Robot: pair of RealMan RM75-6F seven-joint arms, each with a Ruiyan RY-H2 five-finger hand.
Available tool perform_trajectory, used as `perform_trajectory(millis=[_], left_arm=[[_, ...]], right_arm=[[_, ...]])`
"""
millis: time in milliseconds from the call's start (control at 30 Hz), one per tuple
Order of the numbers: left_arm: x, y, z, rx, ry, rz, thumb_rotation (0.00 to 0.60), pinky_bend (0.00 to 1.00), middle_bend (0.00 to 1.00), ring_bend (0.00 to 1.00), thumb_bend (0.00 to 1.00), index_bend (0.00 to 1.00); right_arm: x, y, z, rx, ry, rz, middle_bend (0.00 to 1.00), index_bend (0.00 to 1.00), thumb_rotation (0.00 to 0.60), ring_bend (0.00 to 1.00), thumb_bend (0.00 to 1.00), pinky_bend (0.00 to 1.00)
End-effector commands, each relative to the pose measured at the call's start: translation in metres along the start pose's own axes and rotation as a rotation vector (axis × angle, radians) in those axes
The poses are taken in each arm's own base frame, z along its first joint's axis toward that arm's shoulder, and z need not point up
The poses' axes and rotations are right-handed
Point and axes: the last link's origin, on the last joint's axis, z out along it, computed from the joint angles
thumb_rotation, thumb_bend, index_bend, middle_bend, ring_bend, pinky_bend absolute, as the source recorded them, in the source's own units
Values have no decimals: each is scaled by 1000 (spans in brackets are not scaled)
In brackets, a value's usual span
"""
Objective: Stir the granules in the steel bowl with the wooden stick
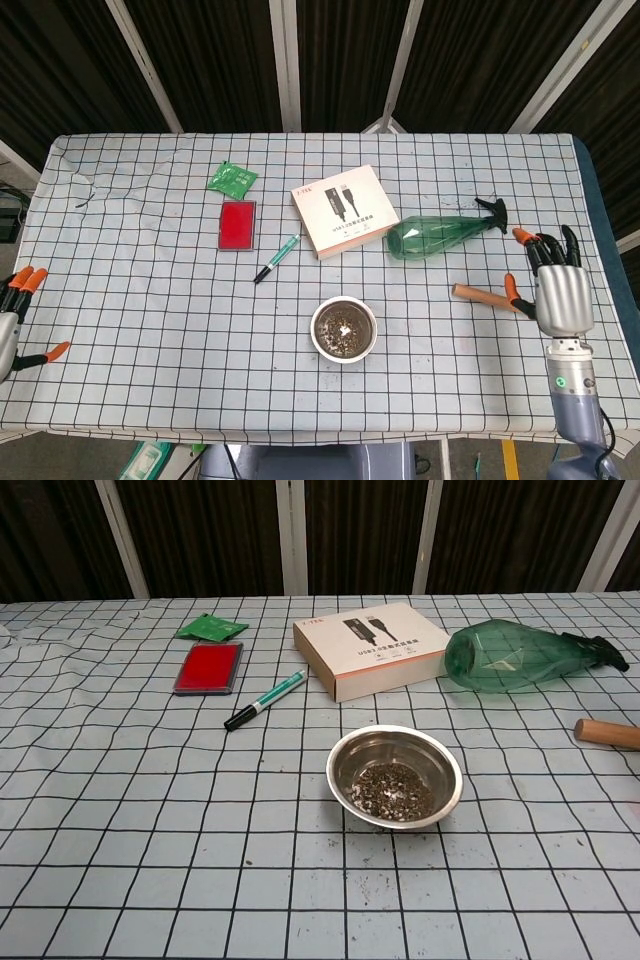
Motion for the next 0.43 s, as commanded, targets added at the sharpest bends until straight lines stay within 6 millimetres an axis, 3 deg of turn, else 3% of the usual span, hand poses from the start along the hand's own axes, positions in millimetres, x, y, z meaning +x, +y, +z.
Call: perform_trajectory(millis=[33,167,433], left_arm=[[1,-2,1,-1,24,21,600,0,0,0,17,0],[3,-5,2,6,52,67,600,0,0,0,17,0],[3,-7,2,17,72,104,600,0,0,0,17,0]], right_arm=[[4,16,-25,-28,-40,-61,34,0,600,4,281,0],[10,30,-50,-58,-72,-50,0,0,600,0,252,0],[10,39,-69,-56,-88,-44,0,0,600,0,251,0]])
